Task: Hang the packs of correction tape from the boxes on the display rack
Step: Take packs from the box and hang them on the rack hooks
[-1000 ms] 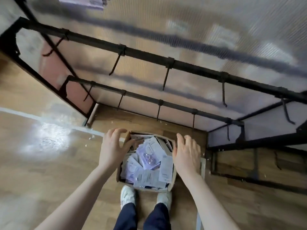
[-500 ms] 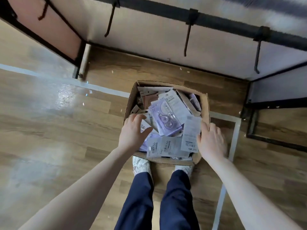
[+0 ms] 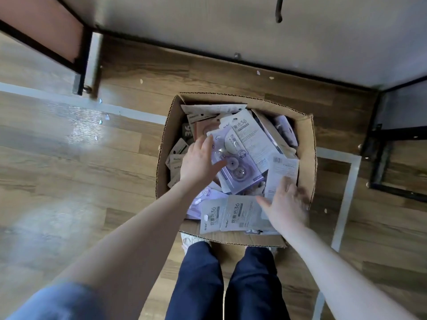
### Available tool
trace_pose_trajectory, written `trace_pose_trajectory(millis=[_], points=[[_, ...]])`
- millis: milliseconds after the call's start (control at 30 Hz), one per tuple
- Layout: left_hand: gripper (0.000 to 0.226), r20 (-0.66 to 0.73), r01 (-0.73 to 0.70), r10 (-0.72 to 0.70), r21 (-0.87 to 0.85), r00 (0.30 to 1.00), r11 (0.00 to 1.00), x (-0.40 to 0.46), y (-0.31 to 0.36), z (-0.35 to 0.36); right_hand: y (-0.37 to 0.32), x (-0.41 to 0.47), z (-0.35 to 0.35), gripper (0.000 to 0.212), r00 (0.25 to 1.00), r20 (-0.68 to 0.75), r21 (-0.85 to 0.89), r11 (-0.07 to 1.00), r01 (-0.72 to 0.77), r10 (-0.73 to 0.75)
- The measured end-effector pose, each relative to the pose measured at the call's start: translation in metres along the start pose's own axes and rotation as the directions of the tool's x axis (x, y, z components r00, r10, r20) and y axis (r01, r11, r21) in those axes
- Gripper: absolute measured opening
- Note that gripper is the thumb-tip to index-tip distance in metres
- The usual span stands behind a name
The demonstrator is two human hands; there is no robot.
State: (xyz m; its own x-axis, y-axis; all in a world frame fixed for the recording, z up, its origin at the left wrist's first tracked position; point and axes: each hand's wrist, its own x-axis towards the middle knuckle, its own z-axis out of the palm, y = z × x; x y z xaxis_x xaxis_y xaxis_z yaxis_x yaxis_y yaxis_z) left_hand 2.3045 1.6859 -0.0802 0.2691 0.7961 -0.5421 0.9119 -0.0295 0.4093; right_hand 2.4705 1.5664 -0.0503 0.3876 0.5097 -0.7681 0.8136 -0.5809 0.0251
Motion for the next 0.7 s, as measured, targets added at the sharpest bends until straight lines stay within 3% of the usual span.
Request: trace_pose_trajectory(millis=[233, 333, 433, 567, 700], points=[[0.088, 0.072, 0.069, -0.065, -0.049, 0.995, 0.996, 0.033, 0.002, 0.006, -0.004, 0.006, 0.004, 0.086, 0.993, -0.098, 0.047, 0.997, -0.066, 0.07], [0.084, 0.03, 0.154, -0.151, -0.135, 0.988, 0.979, 0.043, 0.007, 0.004, -0.003, 0.013, -0.002, 0.074, 0.983, -0.11, 0.249, 0.961, -0.118, 0.15], [0.069, -0.013, 0.179, -0.192, -0.295, 0.981, 0.939, 0.05, 0.01, -0.003, 0.005, 0.02, -0.01, 0.061, 0.96, -0.114, 0.478, 0.861, -0.174, 0.257], [0.041, 0.068, 0.186, -0.174, -0.441, 0.982, 0.878, 0.044, 0.011, -0.017, 0.01, 0.021, -0.019, 0.061, 0.963, -0.213, 0.531, 0.847, -0.03, 0.167], [0.007, 0.124, 0.197, -0.154, -0.54, 0.98, 0.818, 0.031, 0.008, -0.03, 0.011, 0.027, -0.029, 0.056, 0.954, -0.216, 0.601, 0.799, -0.039, 0.209]])
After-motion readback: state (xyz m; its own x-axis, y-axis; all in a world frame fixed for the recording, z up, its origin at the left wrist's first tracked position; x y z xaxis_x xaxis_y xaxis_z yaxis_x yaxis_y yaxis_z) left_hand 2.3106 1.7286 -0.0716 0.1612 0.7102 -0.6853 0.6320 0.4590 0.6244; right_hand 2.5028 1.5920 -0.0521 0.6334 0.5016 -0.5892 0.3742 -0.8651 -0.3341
